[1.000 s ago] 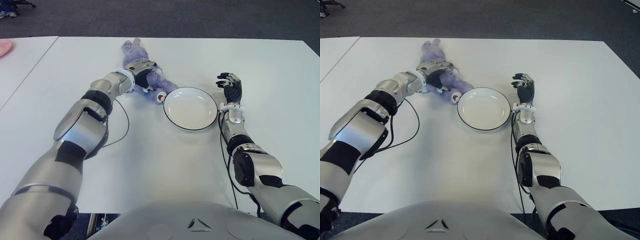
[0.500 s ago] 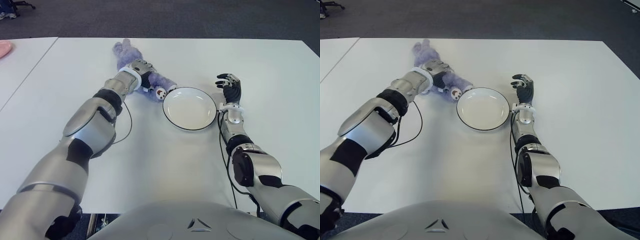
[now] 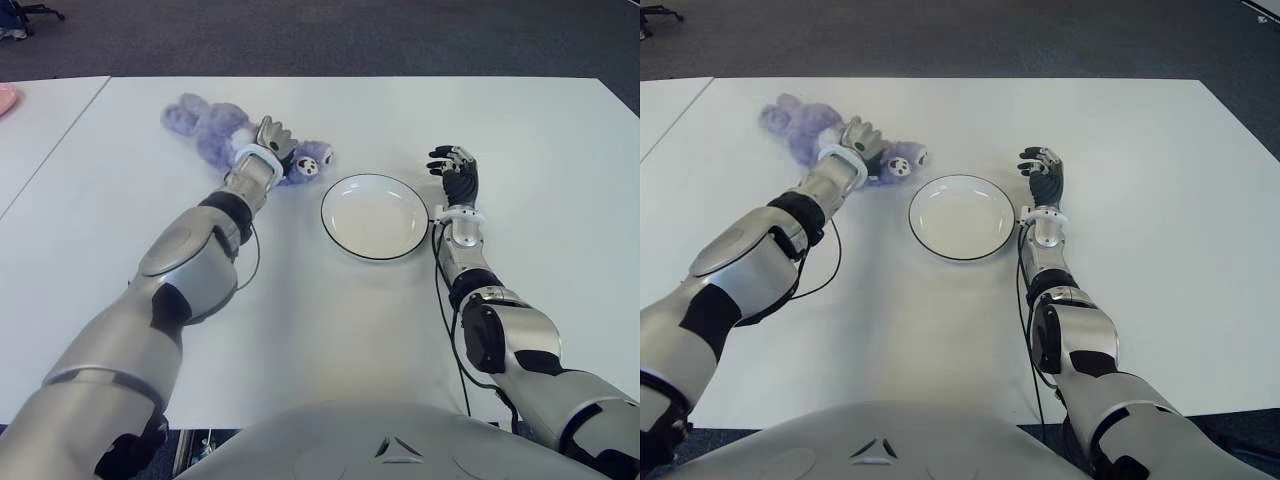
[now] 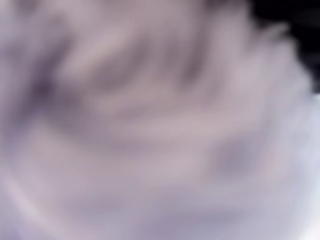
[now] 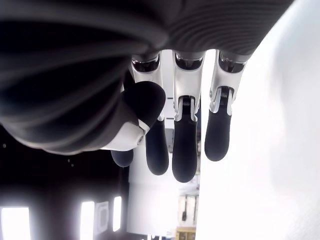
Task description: Put the doll into the plate.
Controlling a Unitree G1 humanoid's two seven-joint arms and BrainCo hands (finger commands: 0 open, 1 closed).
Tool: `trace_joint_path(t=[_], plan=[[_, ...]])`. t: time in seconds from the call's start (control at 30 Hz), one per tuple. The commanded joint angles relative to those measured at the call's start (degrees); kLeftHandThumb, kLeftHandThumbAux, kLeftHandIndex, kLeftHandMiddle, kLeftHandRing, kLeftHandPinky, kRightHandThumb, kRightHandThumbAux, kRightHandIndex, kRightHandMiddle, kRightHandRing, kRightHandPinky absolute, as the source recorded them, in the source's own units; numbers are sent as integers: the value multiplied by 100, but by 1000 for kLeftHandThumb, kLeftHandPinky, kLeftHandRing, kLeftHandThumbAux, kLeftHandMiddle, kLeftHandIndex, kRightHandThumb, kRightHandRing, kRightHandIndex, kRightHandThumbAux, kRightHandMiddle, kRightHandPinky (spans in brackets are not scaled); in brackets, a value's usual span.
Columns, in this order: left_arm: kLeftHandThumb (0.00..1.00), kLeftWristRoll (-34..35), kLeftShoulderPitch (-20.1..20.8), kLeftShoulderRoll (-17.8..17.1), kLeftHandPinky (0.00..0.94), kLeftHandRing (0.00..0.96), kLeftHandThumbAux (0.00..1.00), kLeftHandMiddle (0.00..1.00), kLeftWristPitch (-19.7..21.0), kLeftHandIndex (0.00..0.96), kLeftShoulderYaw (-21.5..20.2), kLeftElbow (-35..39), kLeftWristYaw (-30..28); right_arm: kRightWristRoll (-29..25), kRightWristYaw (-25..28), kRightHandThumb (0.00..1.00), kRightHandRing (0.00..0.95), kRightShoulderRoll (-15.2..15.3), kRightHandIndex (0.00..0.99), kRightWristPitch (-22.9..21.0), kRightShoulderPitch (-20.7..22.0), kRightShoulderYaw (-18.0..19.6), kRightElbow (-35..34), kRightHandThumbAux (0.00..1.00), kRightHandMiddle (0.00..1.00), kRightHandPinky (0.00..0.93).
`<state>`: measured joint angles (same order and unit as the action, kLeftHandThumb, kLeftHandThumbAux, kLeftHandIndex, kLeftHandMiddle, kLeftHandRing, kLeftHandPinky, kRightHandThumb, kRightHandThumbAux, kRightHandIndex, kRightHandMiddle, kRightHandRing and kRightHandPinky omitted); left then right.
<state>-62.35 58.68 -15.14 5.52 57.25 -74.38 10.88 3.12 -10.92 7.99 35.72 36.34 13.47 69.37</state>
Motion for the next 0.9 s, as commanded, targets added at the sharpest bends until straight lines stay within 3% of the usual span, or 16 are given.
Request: trace_joint_path(t=[0.03, 0.27, 0.9], plan=[[714, -118, -1062, -233, 813, 741, 697, 723, -355, 440, 147, -512, 323, 54, -9, 1000, 474, -359, 367, -502, -1352, -27, 800, 702, 413, 387], [728, 77, -1128, -338, 846, 801, 697, 787, -762, 443, -52, -491, 901, 33, -5, 1000, 487, -376, 381, -514, -1340, -13, 795, 704, 421, 374], [739, 279, -676, -601, 842, 826, 696, 827, -1048, 443, -278, -295, 1207, 32, -49, 1000, 483, -419, 393, -503, -1340, -17, 787, 703, 428, 378]])
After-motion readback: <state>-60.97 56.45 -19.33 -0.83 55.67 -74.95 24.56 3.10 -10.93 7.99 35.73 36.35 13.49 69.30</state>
